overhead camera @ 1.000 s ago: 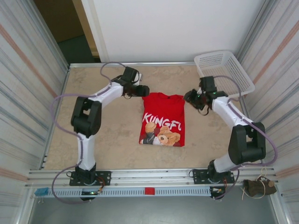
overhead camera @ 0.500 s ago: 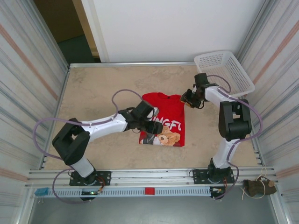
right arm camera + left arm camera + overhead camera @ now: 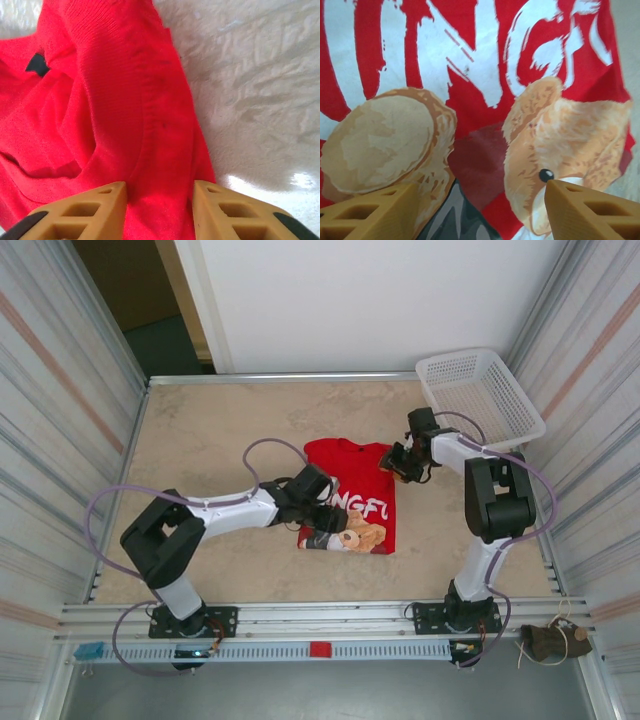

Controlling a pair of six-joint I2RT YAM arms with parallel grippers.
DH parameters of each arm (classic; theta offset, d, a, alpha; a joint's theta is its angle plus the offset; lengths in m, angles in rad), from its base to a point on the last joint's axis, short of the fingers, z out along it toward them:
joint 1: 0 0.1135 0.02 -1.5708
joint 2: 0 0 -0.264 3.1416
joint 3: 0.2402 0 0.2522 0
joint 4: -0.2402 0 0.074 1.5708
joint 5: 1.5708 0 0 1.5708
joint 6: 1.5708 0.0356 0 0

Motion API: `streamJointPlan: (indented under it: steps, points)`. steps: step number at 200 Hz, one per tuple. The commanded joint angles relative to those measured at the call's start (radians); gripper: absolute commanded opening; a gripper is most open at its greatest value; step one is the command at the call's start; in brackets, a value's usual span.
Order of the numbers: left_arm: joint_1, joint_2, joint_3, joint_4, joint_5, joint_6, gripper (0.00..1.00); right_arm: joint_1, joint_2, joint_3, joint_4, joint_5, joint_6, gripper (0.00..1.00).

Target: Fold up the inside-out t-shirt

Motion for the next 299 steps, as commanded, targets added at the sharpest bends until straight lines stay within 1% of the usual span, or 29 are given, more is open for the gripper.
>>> streamJointPlan:
  steps: [1,9,37,67,97,112,131,137,144,151,158,169,186,192,200,212,233,248,269,299]
  points:
    - [-0.008,0.031,-0.031,0.018,-0.002,-0.006,0.67,-0.001,0.011,0.019,0.013,-0.025,0.008,0.13]
    - [-0.010,0.039,-0.039,0.019,-0.001,-0.003,0.67,-0.005,0.010,0.026,0.010,-0.029,0.003,0.00]
    - [-0.015,0.068,-0.068,0.023,0.006,-0.006,0.65,-0.036,-0.014,0.062,-0.005,-0.028,-0.012,0.00]
    - [-0.028,0.093,-0.083,0.028,0.009,-0.007,0.64,-0.070,-0.005,0.128,-0.022,-0.037,-0.027,0.00]
    - [-0.042,0.115,-0.075,0.026,0.008,-0.008,0.63,-0.076,0.037,0.183,-0.061,0.006,-0.047,0.00]
    - [-0.048,0.123,-0.069,0.024,0.008,-0.007,0.63,-0.081,0.055,0.178,-0.075,0.025,-0.043,0.00]
    - [-0.051,0.117,-0.066,0.022,0.006,-0.013,0.63,-0.096,0.035,0.123,-0.072,0.074,-0.020,0.00]
    - [-0.051,0.107,-0.061,0.019,0.007,-0.016,0.63,-0.103,0.018,0.098,-0.071,0.092,-0.009,0.14]
    - [-0.051,0.091,-0.054,0.011,0.011,-0.020,0.64,-0.111,-0.010,0.069,-0.065,0.107,-0.002,0.33]
    - [-0.050,0.068,-0.040,0.000,0.013,-0.025,0.64,-0.117,-0.047,0.042,-0.060,0.115,0.001,0.44]
    - [-0.048,0.037,-0.024,-0.009,0.012,-0.034,0.66,-0.117,-0.090,0.018,-0.058,0.122,0.001,0.46]
    - [-0.036,-0.026,0.007,-0.036,0.008,-0.053,0.67,-0.113,-0.165,-0.024,-0.062,0.115,-0.002,0.47]
    - [-0.006,-0.140,0.028,-0.054,-0.038,-0.087,0.70,-0.076,-0.287,-0.102,-0.075,0.099,0.003,0.45]
    - [0.010,-0.171,0.029,-0.056,-0.046,-0.099,0.73,-0.052,-0.331,-0.131,-0.082,0.100,0.004,0.43]
    - [0.035,-0.206,0.025,-0.050,-0.035,-0.113,0.73,-0.019,-0.381,-0.172,-0.086,0.102,0.012,0.40]
    - [0.059,-0.228,0.012,-0.024,0.010,-0.127,0.73,0.032,-0.442,-0.235,-0.073,0.082,0.046,0.35]
    - [0.057,-0.209,-0.017,0.020,0.085,-0.126,0.72,0.147,-0.500,-0.331,-0.032,0.072,0.121,0.29]
    - [0.037,-0.188,-0.072,0.112,0.137,-0.148,0.71,0.221,-0.518,-0.393,0.015,0.076,0.176,0.25]
    - [0.005,-0.149,-0.151,0.209,0.155,-0.178,0.70,0.292,-0.525,-0.489,0.093,0.077,0.239,0.24]
    - [-0.019,-0.092,-0.266,0.301,0.135,-0.233,0.70,0.338,-0.514,-0.572,0.126,0.103,0.258,0.23]
